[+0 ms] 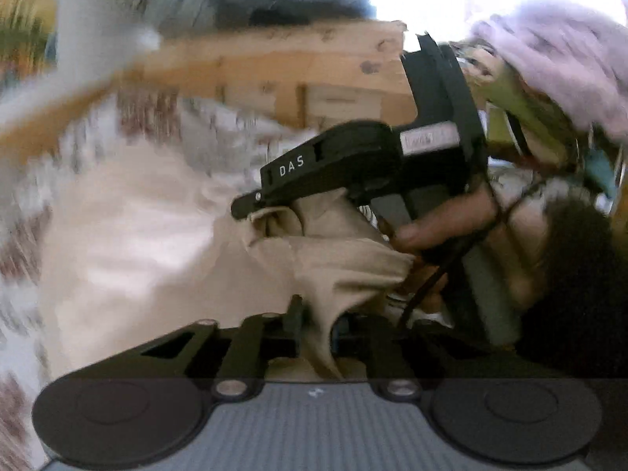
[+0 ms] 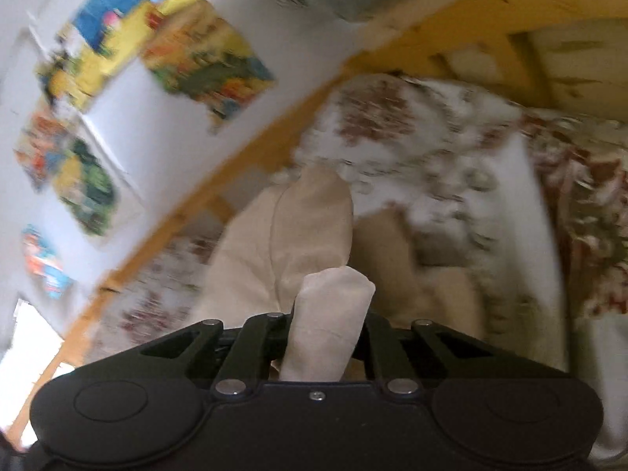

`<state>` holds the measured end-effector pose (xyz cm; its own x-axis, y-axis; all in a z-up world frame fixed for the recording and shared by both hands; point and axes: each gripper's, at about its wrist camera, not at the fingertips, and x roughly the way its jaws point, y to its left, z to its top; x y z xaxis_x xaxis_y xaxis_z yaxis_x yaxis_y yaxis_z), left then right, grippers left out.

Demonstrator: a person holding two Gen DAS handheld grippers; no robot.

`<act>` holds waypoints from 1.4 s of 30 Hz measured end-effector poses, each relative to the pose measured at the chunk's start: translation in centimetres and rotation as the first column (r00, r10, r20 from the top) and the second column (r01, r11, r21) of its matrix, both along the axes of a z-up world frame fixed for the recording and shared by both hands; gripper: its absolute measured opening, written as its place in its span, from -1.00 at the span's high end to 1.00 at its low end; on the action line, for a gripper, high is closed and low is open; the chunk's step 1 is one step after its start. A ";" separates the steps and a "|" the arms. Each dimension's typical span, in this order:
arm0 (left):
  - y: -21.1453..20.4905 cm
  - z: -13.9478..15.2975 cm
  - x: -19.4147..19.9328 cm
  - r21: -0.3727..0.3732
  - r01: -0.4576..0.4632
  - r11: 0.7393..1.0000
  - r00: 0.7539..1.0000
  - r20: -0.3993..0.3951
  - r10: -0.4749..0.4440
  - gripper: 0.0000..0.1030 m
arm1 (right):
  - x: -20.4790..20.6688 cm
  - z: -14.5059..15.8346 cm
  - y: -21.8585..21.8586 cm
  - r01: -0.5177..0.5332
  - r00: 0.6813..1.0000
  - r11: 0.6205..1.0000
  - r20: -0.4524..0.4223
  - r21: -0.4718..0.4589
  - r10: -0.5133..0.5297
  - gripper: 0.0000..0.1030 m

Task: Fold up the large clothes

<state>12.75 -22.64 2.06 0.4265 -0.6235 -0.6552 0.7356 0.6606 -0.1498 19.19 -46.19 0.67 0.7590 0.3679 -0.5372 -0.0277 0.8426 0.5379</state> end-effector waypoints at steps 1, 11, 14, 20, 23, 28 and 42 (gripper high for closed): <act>0.7 0.0 0.3 -0.035 -0.005 0.999 0.999 -0.042 0.003 0.43 | 0.4 -0.5 0.2 -0.002 1.000 1.000 -0.018 -0.020 0.002 0.81; 10.1 3.2 -0.6 -0.259 -0.298 0.919 0.955 -0.092 0.283 -0.42 | 0.8 -0.9 1.0 0.033 0.999 0.992 0.012 -0.122 -0.032 0.81; 12.0 3.6 0.3 -0.224 -0.463 0.858 0.884 -0.051 0.464 -0.79 | 0.7 -0.4 1.3 0.038 0.999 0.984 0.041 -0.171 -0.031 0.81; 15.2 0.3 4.3 -0.104 -0.619 0.779 0.782 -0.174 0.598 -0.80 | 1.1 -0.6 2.0 0.041 0.998 0.967 0.059 -0.251 -0.027 0.81; 15.9 -1.4 5.0 -0.093 -0.613 0.785 0.777 -0.249 0.577 -0.97 | 1.4 -1.2 2.2 0.038 0.999 0.964 0.046 -0.263 -0.027 0.80; 14.8 -3.0 5.2 -0.033 -0.566 0.824 0.810 -0.211 0.548 -1.00 | 1.5 -1.4 2.6 0.048 0.999 0.953 0.035 -0.300 -0.040 0.57; 13.2 -4.6 6.1 0.040 -0.512 0.858 0.841 -0.181 0.510 -1.00 | -2.4 0.8 8.0 0.142 0.956 0.731 0.284 -0.668 0.074 -0.91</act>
